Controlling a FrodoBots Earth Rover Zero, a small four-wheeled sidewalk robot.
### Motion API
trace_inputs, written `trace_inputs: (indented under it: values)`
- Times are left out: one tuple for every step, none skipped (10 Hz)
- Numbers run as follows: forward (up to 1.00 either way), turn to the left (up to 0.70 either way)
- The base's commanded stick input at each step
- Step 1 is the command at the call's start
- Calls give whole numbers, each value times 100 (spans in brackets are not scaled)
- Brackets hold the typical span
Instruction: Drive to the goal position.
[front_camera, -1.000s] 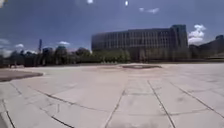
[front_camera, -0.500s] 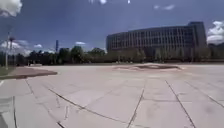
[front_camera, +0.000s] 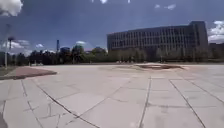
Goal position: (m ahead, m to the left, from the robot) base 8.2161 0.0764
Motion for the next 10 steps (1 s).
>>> trace_inputs:
  values:
    - [50, 0]
    - [50, 0]
    - [50, 0]
    - [50, 0]
    - [50, 0]
    - [50, 0]
    - [50, 0]
    - [50, 0]
    - [50, 0]
    - [50, 0]
